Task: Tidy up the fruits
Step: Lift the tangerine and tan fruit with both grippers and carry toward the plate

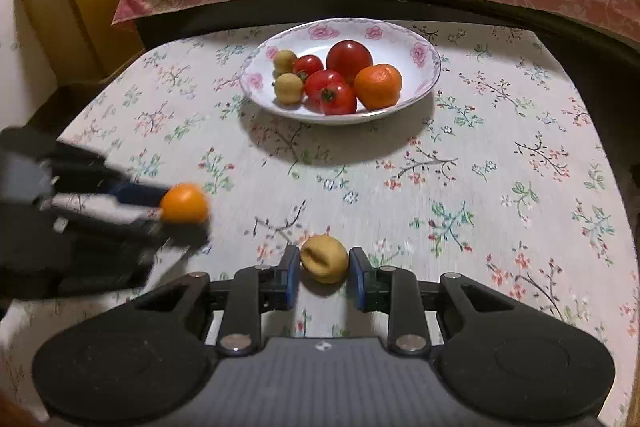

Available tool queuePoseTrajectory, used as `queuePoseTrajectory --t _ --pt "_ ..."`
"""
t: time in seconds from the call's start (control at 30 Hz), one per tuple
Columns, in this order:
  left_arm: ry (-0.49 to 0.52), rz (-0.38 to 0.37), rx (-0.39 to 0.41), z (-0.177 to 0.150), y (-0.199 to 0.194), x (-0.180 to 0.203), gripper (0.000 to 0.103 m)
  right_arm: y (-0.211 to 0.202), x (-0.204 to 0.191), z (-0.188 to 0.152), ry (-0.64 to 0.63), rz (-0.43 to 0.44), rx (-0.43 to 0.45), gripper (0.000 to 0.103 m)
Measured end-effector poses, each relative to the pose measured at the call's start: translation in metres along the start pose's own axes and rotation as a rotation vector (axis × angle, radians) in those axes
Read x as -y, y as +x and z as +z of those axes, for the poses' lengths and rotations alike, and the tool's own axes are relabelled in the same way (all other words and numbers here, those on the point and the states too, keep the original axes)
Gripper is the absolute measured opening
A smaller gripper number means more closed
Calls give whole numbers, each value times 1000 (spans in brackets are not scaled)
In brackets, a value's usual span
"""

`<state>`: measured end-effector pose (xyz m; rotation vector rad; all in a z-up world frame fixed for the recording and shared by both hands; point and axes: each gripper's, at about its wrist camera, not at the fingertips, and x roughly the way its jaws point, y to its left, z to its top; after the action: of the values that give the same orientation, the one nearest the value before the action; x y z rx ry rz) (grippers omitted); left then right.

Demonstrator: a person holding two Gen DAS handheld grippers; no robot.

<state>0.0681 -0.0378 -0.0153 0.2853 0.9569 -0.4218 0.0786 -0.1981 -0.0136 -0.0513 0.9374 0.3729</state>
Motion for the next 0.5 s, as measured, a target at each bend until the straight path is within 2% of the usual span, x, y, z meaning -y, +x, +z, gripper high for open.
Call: queuePoseTrajectory --t 0.2,0.3,0.4,0.5 --pt "44 18 10 -14 -9 6 41 -7 -23 -16 -48 26 -16 21" --pt "22 -1 36 -17 -8 4 41 -5 -31 -21 -108 11 6 21" --pt "43 -7 44 -17 -8 5 42 -5 -26 -19 -76 35 8 22" --pt "31 -8 39 -18 -10 4 47 -6 -24 -19 -69 41 6 24"
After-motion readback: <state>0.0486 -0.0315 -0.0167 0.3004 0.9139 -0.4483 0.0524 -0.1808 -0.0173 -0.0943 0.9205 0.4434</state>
